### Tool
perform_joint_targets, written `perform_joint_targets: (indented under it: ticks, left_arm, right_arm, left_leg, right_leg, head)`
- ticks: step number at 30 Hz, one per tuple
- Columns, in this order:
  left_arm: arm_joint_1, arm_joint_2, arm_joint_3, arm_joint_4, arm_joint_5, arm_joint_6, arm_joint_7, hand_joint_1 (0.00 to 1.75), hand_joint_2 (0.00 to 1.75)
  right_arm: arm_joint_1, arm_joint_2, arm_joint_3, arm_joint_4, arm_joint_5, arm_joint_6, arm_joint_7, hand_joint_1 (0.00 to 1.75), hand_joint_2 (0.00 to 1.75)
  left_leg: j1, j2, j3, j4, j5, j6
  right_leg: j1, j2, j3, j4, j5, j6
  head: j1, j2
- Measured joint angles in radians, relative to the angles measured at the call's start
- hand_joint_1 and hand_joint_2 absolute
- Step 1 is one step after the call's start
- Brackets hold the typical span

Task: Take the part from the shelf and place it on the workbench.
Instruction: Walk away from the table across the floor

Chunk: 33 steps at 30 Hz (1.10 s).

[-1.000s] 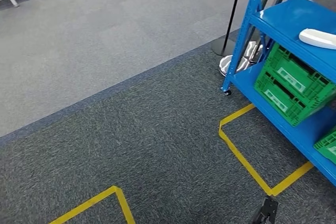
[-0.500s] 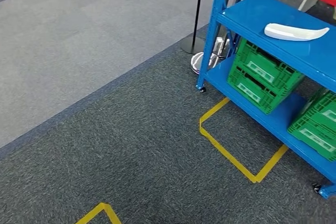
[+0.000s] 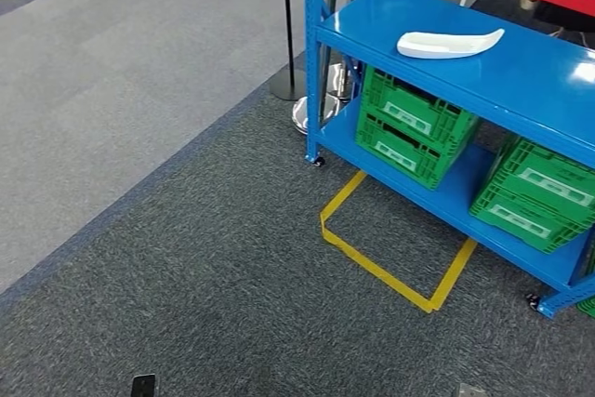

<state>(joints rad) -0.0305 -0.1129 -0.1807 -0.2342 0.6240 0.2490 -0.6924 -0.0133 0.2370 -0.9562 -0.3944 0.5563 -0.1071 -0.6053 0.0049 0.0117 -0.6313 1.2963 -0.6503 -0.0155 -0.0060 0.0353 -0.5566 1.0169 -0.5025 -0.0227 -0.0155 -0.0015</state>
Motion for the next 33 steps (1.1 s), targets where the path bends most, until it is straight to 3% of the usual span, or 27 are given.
perform_joint_targets:
  ticks: [1, 2, 4, 5, 6, 8, 10, 11, 13, 15, 16, 17, 18, 19, 21, 22, 24, 26, 28, 30, 31, 32, 33]
  left_arm:
    - [0.002, 0.0, 0.013, 0.0, -0.01, -0.002, 0.0, 0.0, 0.0]
    - [0.004, -0.001, 0.026, 0.0, -0.024, -0.005, 0.0, 0.0, 0.0]
    - [0.006, -0.001, 0.054, 0.0, -0.052, -0.009, 0.0, 0.0, 0.0]
    - [0.006, 0.0, 0.066, 0.0, -0.063, -0.01, 0.0, 0.0, 0.0]
    - [0.007, 0.0, 0.078, 0.0, -0.07, -0.011, 0.0, 0.0, 0.0]
    - [0.006, -0.001, 0.094, 0.0, -0.077, -0.013, 0.0, 0.0, 0.0]
    - [0.005, -0.003, 0.105, 0.0, -0.079, -0.014, 0.0, 0.0, 0.0]
    - [0.005, -0.004, 0.11, 0.0, -0.079, -0.015, 0.0, 0.0, 0.0]
    - [0.007, -0.006, 0.116, 0.0, -0.08, -0.015, 0.0, 0.0, 0.0]
    - [0.009, -0.008, 0.122, 0.0, -0.085, -0.015, 0.0, 0.0, 0.0]
    - [0.009, -0.008, 0.125, 0.0, -0.09, -0.015, 0.0, 0.0, 0.0]
    - [0.008, -0.008, 0.129, 0.0, -0.096, -0.015, 0.0, 0.0, 0.0]
    - [0.008, -0.008, 0.132, 0.0, -0.101, -0.015, 0.0, 0.0, 0.0]
    - [0.008, -0.009, 0.136, 0.0, -0.106, -0.016, 0.0, 0.0, 0.0]
    - [0.009, -0.008, 0.142, 0.0, -0.116, -0.016, 0.0, 0.0, 0.0]
    - [0.008, -0.009, 0.145, 0.0, -0.122, -0.016, 0.0, 0.0, 0.0]
    - [0.006, -0.009, 0.151, 0.0, -0.14, -0.014, 0.0, 0.0, 0.0]
    - [0.002, -0.009, 0.158, -0.001, -0.161, -0.011, 0.0, 0.0, 0.0]
    - [0.001, -0.009, 0.165, -0.001, -0.178, -0.009, 0.0, 0.0, 0.0]
    - [0.004, -0.008, 0.173, -0.001, -0.191, -0.009, 0.0, 0.0, 0.0]
    - [0.006, -0.008, 0.177, -0.001, -0.197, -0.009, 0.0, 0.0, 0.0]
    - [0.007, -0.008, 0.181, -0.001, -0.202, -0.008, 0.0, 0.0, 0.0]
    - [0.007, -0.008, 0.185, -0.001, -0.205, -0.008, 0.0, 0.0, 0.0]
  right_arm:
    - [-0.001, -0.004, -0.004, 0.008, 0.005, 0.001, -0.004, 0.0, 0.0]
    - [-0.001, -0.008, -0.007, 0.017, 0.012, 0.003, -0.006, 0.0, 0.0]
    - [-0.004, -0.014, -0.014, 0.031, 0.028, 0.008, -0.01, 0.0, 0.0]
    - [-0.007, -0.018, -0.016, 0.036, 0.035, 0.012, -0.011, 0.0, 0.0]
    - [-0.01, -0.021, -0.017, 0.042, 0.04, 0.014, -0.011, 0.0, 0.0]
    - [-0.01, -0.029, -0.019, 0.05, 0.044, 0.016, -0.012, 0.0, 0.0]
    - [-0.009, -0.038, -0.019, 0.057, 0.046, 0.017, -0.012, 0.0, 0.0]
    - [-0.013, -0.041, -0.019, 0.059, 0.047, 0.017, -0.013, 0.0, 0.0]
    - [-0.022, -0.047, -0.019, 0.063, 0.048, 0.018, -0.014, 0.0, 0.0]
    - [-0.022, -0.05, -0.019, 0.067, 0.05, 0.018, -0.014, 0.0, 0.0]
    - [-0.019, -0.051, -0.019, 0.069, 0.052, 0.019, -0.014, 0.0, 0.0]
    - [-0.016, -0.052, -0.02, 0.071, 0.054, 0.019, -0.015, 0.0, 0.0]
    - [-0.015, -0.054, -0.02, 0.073, 0.056, 0.02, -0.015, 0.0, 0.0]
    - [-0.015, -0.057, -0.021, 0.075, 0.057, 0.022, -0.016, 0.0, 0.0]
    - [-0.02, -0.059, -0.022, 0.078, 0.062, 0.025, -0.017, 0.0, 0.0]
    - [-0.021, -0.06, -0.023, 0.079, 0.065, 0.026, -0.018, 0.0, 0.0]
    - [-0.019, -0.062, -0.024, 0.08, 0.072, 0.028, -0.02, 0.0, 0.0]
    - [-0.02, -0.064, -0.026, 0.081, 0.08, 0.03, -0.021, 0.0, 0.0]
    - [-0.027, -0.065, -0.029, 0.082, 0.087, 0.031, -0.022, 0.0, 0.0]
    - [-0.029, -0.065, -0.031, 0.084, 0.093, 0.034, -0.022, 0.0, 0.0]
    - [-0.027, -0.065, -0.032, 0.085, 0.096, 0.035, -0.022, 0.0, 0.0]
    - [-0.026, -0.065, -0.033, 0.087, 0.098, 0.035, -0.022, 0.0, 0.0]
    - [-0.024, -0.065, -0.034, 0.088, 0.099, 0.035, -0.022, 0.0, 0.0]
  left_leg:
    - [0.0, -0.002, -0.015, -0.003, 0.03, 0.002]
    - [0.0, -0.008, -0.013, -0.046, 0.079, 0.005]
    - [0.001, -0.049, 0.015, -0.171, 0.172, 0.013]
    - [0.0, -0.069, 0.032, -0.224, 0.189, 0.017]
    - [-0.001, -0.082, 0.042, -0.253, 0.189, 0.021]
    - [-0.005, -0.074, 0.06, -0.281, 0.174, 0.032]
    - [-0.004, -0.056, 0.079, -0.299, 0.173, 0.045]
    - [-0.003, -0.046, 0.09, -0.306, 0.172, 0.049]
    - [-0.004, -0.021, 0.104, -0.31, 0.162, 0.055]
    - [-0.007, 0.005, 0.118, -0.31, 0.147, 0.056]
    - [-0.007, 0.016, 0.128, -0.31, 0.139, 0.055]
    - [-0.007, 0.026, 0.14, -0.31, 0.129, 0.054]
    - [-0.007, 0.037, 0.154, -0.31, 0.118, 0.052]
    - [-0.008, 0.048, 0.167, -0.311, 0.107, 0.048]
    - [-0.012, 0.071, 0.184, -0.312, 0.087, 0.037]
    - [-0.015, 0.081, 0.194, -0.31, 0.08, 0.03]
    - [-0.016, 0.089, 0.211, -0.299, 0.071, 0.019]
    - [-0.01, 0.057, 0.193, -0.237, 0.062, 0.011]
    - [-0.004, 0.015, 0.121, -0.118, 0.026, 0.003]
    - [0.001, 0.001, 0.04, -0.025, -0.03, -0.004]
    - [0.003, -0.001, 0.013, -0.015, -0.045, -0.006]
    - [0.004, -0.003, 0.0, -0.035, -0.037, -0.007]
    - [0.005, -0.01, -0.002, -0.078, -0.001, -0.007]
  right_leg:
    - [0.0, 0.015, 0.01, 0.0, -0.006, 0.001]
    - [0.0, 0.029, 0.022, 0.0, -0.014, 0.003]
    - [-0.001, 0.055, 0.038, 0.0, -0.028, 0.011]
    - [-0.003, 0.067, 0.04, 0.0, -0.034, 0.017]
    - [-0.005, 0.078, 0.04, -0.002, -0.035, 0.025]
    - [-0.01, 0.09, 0.041, 0.0, -0.027, 0.041]
    - [-0.008, 0.061, 0.032, 0.021, -0.033, 0.052]
    - [-0.007, 0.036, 0.014, 0.051, -0.051, 0.056]
    - [-0.005, -0.011, -0.059, 0.167, -0.1, 0.062]
    - [-0.005, -0.025, -0.133, 0.263, -0.118, 0.066]
    - [-0.006, -0.029, -0.147, 0.263, -0.097, 0.067]
    - [-0.006, -0.035, -0.141, 0.225, -0.057, 0.067]
    - [-0.005, -0.047, -0.122, 0.161, -0.006, 0.065]
    - [-0.001, -0.068, -0.103, 0.103, 0.026, 0.063]
    - [0.01, -0.104, -0.077, 0.027, 0.037, 0.047]
    - [0.014, -0.108, -0.074, 0.02, 0.025, 0.037]
    - [0.011, -0.088, -0.056, 0.013, 0.023, 0.018]
    - [0.005, -0.064, -0.031, 0.007, 0.016, 0.006]
    - [0.001, -0.038, -0.014, 0.005, 0.007, -0.002]
    - [0.0, -0.008, 0.003, 0.005, -0.007, -0.004]
    - [0.0, 0.007, 0.014, 0.005, -0.016, -0.003]
    - [-0.001, 0.021, 0.028, 0.005, -0.025, 0.0]
    - [-0.003, 0.034, 0.041, 0.005, -0.035, 0.003]
  head:
    - [0.0, 0.0]
    - [0.0, 0.0]
    - [0.001, 0.0]
    - [0.0, 0.0]
    - [0.001, 0.0]
    - [-0.001, 0.0]
    - [0.002, 0.0]
    - [0.006, 0.0]
    - [0.011, 0.0]
    - [0.011, 0.0]
    - [0.011, 0.0]
    - [0.012, 0.0]
    - [0.012, 0.0]
    - [0.012, 0.0]
    - [0.013, 0.0]
    - [0.011, 0.0]
    - [0.007, 0.0]
    - [0.003, 0.0]
    - [0.0, 0.0]
    - [0.0, 0.0]
    - [0.0, 0.0]
    - [0.0, 0.0]
    - [0.0, 0.0]
